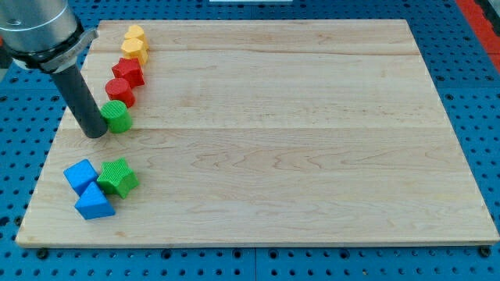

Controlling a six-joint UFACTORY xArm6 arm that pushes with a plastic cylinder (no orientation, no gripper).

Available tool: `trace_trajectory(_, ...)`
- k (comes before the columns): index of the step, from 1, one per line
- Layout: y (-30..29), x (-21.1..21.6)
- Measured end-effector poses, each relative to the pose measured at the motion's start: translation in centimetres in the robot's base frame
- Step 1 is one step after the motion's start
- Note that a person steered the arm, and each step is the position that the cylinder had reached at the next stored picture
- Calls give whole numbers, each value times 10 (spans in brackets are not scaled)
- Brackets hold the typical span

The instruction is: Arrange the green star and blue blocks in a row

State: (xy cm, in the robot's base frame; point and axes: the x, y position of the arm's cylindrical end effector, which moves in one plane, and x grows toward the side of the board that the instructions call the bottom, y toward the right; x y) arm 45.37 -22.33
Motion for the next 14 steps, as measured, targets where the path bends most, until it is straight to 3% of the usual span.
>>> trace_trajectory(3,139,101)
trace_trajectory(4,130,133)
trace_trajectory(6,77,107)
trace_trajectory(8,57,128)
trace_trajectory(10,17,68)
trace_trajectory(12,38,80)
trace_trajectory(13,87,102)
trace_trajectory(14,80,139)
